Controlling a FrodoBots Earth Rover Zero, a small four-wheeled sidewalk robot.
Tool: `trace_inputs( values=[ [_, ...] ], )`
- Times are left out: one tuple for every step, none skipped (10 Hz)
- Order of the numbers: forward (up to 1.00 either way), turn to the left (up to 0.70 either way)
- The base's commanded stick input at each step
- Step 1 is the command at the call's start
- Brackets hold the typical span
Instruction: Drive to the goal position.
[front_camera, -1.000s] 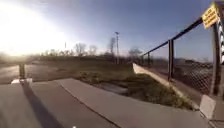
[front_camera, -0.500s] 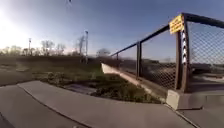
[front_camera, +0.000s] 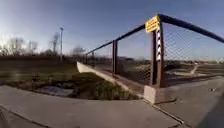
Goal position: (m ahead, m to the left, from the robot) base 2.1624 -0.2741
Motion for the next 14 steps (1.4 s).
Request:
trace_inputs(
  values=[
    [0.0, -0.7],
    [0.0, -0.7],
    [0.0, -0.7],
    [0.0, -0.7],
    [0.0, -0.7],
    [0.0, -0.7],
    [0.0, -0.7],
    [0.0, -0.7],
    [0.0, -0.7],
    [0.0, -0.7],
    [0.0, -0.7],
    [0.0, -0.7],
    [0.0, -0.7],
    [0.0, -0.7]
  ],
)
